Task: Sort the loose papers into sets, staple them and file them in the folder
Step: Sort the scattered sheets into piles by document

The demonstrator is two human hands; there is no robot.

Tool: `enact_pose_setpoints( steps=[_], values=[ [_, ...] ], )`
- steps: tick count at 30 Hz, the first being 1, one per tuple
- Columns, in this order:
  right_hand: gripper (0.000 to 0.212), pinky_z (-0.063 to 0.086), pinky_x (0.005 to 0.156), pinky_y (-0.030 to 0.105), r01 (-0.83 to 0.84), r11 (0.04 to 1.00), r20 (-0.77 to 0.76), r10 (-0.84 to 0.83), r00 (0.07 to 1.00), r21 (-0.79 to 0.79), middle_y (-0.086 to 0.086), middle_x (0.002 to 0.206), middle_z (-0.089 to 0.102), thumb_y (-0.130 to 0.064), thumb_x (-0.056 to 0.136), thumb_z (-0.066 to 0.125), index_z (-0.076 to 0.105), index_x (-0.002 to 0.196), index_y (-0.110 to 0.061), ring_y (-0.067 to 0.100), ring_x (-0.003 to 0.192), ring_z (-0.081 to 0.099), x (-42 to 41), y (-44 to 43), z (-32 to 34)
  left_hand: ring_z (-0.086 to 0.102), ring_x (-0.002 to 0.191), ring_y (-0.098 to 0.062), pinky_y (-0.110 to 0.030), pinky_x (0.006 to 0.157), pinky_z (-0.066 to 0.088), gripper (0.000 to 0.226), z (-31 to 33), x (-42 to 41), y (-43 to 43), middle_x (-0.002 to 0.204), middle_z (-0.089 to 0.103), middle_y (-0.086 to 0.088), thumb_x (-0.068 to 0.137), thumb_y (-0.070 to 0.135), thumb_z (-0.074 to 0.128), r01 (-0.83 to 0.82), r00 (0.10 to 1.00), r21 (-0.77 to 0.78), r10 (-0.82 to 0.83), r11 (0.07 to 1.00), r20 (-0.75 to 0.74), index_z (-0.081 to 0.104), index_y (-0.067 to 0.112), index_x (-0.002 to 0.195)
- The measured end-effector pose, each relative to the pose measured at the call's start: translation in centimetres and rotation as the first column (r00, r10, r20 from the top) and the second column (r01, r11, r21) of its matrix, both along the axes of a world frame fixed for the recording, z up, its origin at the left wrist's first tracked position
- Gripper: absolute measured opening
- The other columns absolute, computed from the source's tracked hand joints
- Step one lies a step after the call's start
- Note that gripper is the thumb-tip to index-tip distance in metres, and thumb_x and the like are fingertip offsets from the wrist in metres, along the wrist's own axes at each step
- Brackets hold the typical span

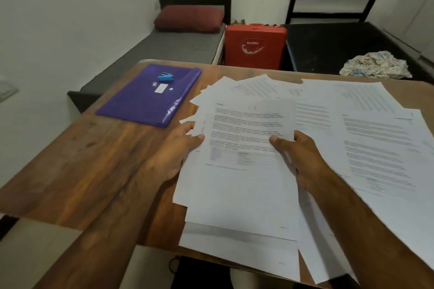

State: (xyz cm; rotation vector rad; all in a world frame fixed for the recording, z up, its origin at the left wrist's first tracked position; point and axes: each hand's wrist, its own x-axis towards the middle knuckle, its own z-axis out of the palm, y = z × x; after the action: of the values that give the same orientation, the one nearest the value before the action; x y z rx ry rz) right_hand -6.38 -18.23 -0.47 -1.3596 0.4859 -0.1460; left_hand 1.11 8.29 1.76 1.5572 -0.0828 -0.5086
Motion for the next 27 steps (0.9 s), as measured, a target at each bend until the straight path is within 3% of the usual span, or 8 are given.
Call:
enact_pose_setpoints(
  steps=[5, 9, 12, 15, 17, 19, 23, 27],
  values=[
    [0.054, 0.060, 0.093, 0.046, 0.044, 0.995, -0.018, -0.042, 0.999, 0.087, 0.005, 0.114, 0.075, -0.011, 0.090, 0.080, 0.052, 0.135, -0.015, 0.023, 0.100, 0.075, 2.6, 6.6, 0.3, 0.074, 0.106, -0.024, -0.044, 0.088, 0.062, 0.034, 0.1, -1.1, 5.0, 0.119, 0.074, 0.001, 0.097, 0.008, 0.068, -0.108, 0.988, 0.114, 0.094, 0.988, 0.121, 0.056, 0.019, 0.127],
    [0.039, 0.064, 0.081, 0.044, -0.272, 0.962, -0.136, 0.266, 0.954, -0.029, 0.002, 0.112, 0.078, -0.027, 0.095, 0.075, 0.062, 0.131, -0.023, 0.028, 0.098, 0.076, 4.0, 12.1, 0.6, 0.076, 0.100, -0.024, -0.049, 0.093, 0.060, 0.024, 0.2, -0.1, 11.5, 0.115, 0.076, -0.001, 0.101, 0.010, 0.061, -0.266, 0.964, 0.203, 0.255, 0.943, 0.076, 0.062, 0.021, 0.123],
    [0.036, 0.060, 0.059, 0.032, -0.439, 0.894, -0.201, 0.415, 0.888, -0.095, 0.009, 0.106, 0.078, -0.007, 0.095, 0.070, 0.060, 0.128, -0.018, 0.027, 0.080, 0.077, 4.4, 16.2, 0.9, 0.075, 0.101, -0.019, -0.045, 0.090, 0.060, 0.027, 0.5, 0.4, 17.7, 0.117, 0.074, 0.005, 0.098, 0.027, 0.068, -0.296, 0.955, 0.381, 0.268, 0.876, 0.128, 0.063, 0.037, 0.122],
    [0.045, 0.063, 0.063, 0.033, -0.529, 0.842, -0.232, 0.497, 0.836, -0.103, 0.011, 0.107, 0.077, 0.000, 0.094, 0.070, 0.054, 0.132, -0.017, 0.027, 0.077, 0.079, 5.0, 20.6, 0.9, 0.073, 0.093, -0.012, -0.031, 0.075, 0.060, 0.029, 0.8, 0.6, 22.5, 0.108, 0.072, 0.016, 0.096, 0.028, 0.070, -0.324, 0.942, 0.545, 0.210, 0.773, 0.263, 0.061, 0.042, 0.120],
    [0.045, 0.063, 0.065, 0.033, -0.576, 0.813, -0.230, 0.546, 0.806, -0.084, 0.011, 0.105, 0.077, -0.002, 0.095, 0.071, 0.052, 0.133, -0.017, 0.028, 0.078, 0.079, 5.5, 23.1, 0.8, 0.067, 0.088, -0.011, -0.023, 0.064, 0.053, 0.030, 0.7, 1.3, 24.1, 0.107, 0.067, 0.013, 0.099, 0.019, 0.067, -0.379, 0.920, 0.644, 0.194, 0.664, 0.341, 0.059, 0.034, 0.124],
    [0.045, 0.063, 0.064, 0.033, -0.591, 0.801, -0.226, 0.561, 0.797, -0.097, 0.010, 0.100, 0.078, -0.005, 0.095, 0.072, 0.051, 0.132, -0.017, 0.027, 0.074, 0.079, 5.7, 24.9, 0.7, 0.061, 0.095, -0.017, -0.025, 0.068, 0.049, 0.037, 0.4, 2.0, 24.9, 0.117, 0.062, 0.003, 0.098, 0.020, 0.067, -0.372, 0.926, 0.754, 0.167, 0.542, 0.337, 0.057, 0.025, 0.134],
    [0.026, 0.058, 0.057, 0.026, -0.579, 0.777, -0.239, 0.530, 0.814, -0.248, 0.006, 0.083, 0.078, -0.014, 0.097, 0.072, 0.059, 0.119, -0.020, 0.022, 0.059, 0.069, 5.3, 24.8, 0.7, 0.052, 0.119, -0.030, -0.041, 0.094, 0.048, 0.053, 0.5, 1.8, 23.4, 0.132, 0.052, -0.010, 0.096, 0.037, 0.065, -0.383, 0.923, 0.920, 0.021, 0.086, 0.383, 0.046, 0.021, 0.143],
    [0.017, 0.053, 0.050, 0.025, -0.532, 0.780, -0.215, 0.487, 0.846, -0.330, 0.009, 0.074, 0.075, -0.011, 0.095, 0.070, 0.067, 0.109, -0.021, 0.020, 0.054, 0.065, 4.2, 21.0, 1.0, 0.060, 0.108, -0.018, -0.032, 0.092, 0.051, 0.030, 1.3, 0.5, 15.0, 0.120, 0.062, 0.002, 0.096, 0.033, 0.067, -0.438, 0.848, 0.816, -0.128, 0.377, 0.515, 0.064, 0.022, 0.124]
  ],
)
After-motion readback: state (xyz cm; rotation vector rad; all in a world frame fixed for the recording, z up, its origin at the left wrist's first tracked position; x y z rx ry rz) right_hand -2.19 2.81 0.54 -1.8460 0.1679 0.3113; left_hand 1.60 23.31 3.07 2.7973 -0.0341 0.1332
